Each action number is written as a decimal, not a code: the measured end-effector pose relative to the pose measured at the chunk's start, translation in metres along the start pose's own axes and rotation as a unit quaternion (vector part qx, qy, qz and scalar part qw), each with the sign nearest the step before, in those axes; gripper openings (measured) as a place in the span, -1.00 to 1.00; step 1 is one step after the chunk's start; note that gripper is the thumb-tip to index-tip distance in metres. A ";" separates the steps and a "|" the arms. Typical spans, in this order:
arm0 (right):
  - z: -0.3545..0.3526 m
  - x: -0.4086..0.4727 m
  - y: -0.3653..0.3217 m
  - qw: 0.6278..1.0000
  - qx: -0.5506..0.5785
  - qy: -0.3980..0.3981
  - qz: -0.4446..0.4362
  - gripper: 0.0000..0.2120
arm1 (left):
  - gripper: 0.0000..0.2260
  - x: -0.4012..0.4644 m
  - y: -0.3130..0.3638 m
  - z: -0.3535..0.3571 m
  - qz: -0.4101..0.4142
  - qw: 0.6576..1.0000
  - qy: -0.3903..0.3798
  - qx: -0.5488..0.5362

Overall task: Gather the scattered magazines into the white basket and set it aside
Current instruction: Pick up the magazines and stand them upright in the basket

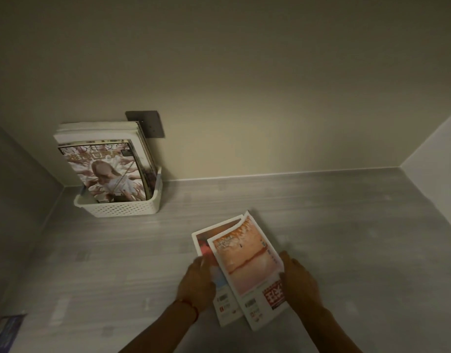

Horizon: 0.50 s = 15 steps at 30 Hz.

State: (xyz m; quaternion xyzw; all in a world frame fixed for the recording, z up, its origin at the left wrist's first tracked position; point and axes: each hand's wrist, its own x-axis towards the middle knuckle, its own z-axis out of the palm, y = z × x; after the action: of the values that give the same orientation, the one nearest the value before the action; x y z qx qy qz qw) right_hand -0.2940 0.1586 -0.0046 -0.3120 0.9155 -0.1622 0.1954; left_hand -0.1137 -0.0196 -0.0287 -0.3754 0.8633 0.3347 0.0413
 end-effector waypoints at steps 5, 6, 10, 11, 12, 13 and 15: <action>-0.045 0.005 -0.022 0.980 -0.084 0.011 -0.182 -0.81 | -0.45 -0.002 0.068 -0.028 0.217 0.944 0.226 0.106; -0.055 0.007 -0.029 0.971 -0.085 0.013 -0.221 -0.78 | -0.45 -0.001 0.076 -0.031 0.248 0.932 0.214 0.154; -0.085 0.011 -0.060 0.943 -0.076 0.003 -0.325 -0.80 | -0.50 0.006 0.087 -0.049 0.286 0.936 0.079 0.190; -0.089 0.013 -0.066 0.940 -0.065 0.015 -0.336 -0.83 | -0.54 0.005 0.087 -0.056 0.278 0.945 0.063 0.159; -0.091 0.014 -0.071 0.939 -0.040 0.036 -0.339 -0.85 | -0.57 0.004 0.084 -0.062 0.268 0.953 0.062 0.126; -0.091 0.015 -0.074 0.942 -0.005 0.061 -0.331 -0.85 | -0.57 0.002 0.079 -0.068 0.254 0.959 0.073 0.102; -0.088 0.017 -0.078 0.951 0.081 0.112 -0.278 -0.83 | -0.56 -0.001 0.065 -0.082 0.207 0.971 0.094 0.073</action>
State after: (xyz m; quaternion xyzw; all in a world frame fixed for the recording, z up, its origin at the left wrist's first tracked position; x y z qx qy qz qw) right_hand -0.3065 0.1044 0.1002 -0.5169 0.7926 -0.3171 0.0638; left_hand -0.1422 -0.0360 0.0706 -0.2148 0.9443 0.2352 -0.0827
